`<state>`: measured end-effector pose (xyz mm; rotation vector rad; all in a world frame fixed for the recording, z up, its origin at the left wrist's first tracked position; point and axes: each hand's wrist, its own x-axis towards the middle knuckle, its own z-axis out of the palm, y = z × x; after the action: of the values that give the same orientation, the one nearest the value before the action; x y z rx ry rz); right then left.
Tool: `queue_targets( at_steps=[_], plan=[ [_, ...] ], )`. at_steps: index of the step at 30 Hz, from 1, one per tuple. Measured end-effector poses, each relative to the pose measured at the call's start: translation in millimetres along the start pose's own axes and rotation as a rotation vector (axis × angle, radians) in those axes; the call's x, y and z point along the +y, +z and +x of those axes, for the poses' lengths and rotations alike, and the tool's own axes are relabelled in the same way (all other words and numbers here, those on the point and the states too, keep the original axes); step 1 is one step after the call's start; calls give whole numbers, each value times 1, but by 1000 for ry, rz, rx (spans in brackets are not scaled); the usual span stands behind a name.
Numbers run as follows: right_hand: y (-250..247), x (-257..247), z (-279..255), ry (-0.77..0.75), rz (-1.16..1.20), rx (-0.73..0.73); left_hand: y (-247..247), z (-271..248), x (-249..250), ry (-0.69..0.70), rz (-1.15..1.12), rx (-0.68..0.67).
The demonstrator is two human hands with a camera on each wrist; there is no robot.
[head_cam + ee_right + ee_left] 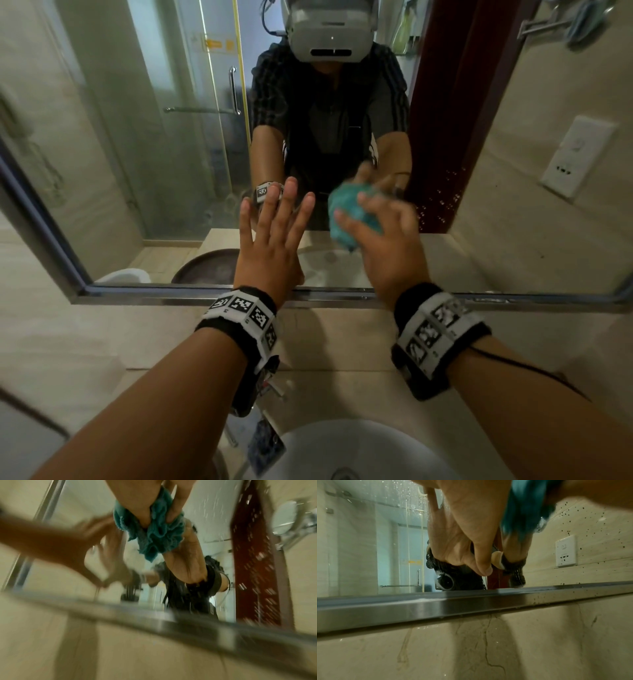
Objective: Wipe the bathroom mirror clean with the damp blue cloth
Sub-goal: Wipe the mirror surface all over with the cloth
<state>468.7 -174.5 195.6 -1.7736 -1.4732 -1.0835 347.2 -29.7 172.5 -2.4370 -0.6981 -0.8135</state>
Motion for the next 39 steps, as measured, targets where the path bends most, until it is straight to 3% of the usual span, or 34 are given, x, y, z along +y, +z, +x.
queue_targets(
  at_steps=[1,3,5,7,12,14,17,19,21,26,28,31,32,39],
  plan=[
    [7,-1,-16,-52,-45,-55,1,0,-1,4,0,6],
    [13,-5,-50,-142,-141,-298,1,0,-2,11,-8,18],
    [7,2,-47,-134,-109,-377,3,0,-1,10,-16,32],
    [-3,3,-28,-108,-63,-300,2,1,1,6,-23,40],
    [-9,-1,4,142,3,9,4,0,0,5,-22,50],
    [5,-2,-20,44,-77,-53,5,0,0,8,-8,45],
    [16,1,-60,-137,-161,-429,4,1,1,-2,-10,40],
    [9,9,-60,-178,-137,-526,3,0,1,-8,-22,29],
    [3,9,-48,-168,-107,-514,1,0,2,-9,-23,14],
    [-2,1,-4,117,52,-101,4,0,1,-10,18,12],
    [2,1,-12,73,42,-151,6,1,0,-6,10,26],
    [19,5,-60,-140,-85,-356,5,1,1,2,-5,14],
    [19,8,-73,-136,-71,-424,5,1,0,4,-10,7],
    [10,15,-78,-55,-4,-456,9,-13,0,56,-37,19]
  ],
)
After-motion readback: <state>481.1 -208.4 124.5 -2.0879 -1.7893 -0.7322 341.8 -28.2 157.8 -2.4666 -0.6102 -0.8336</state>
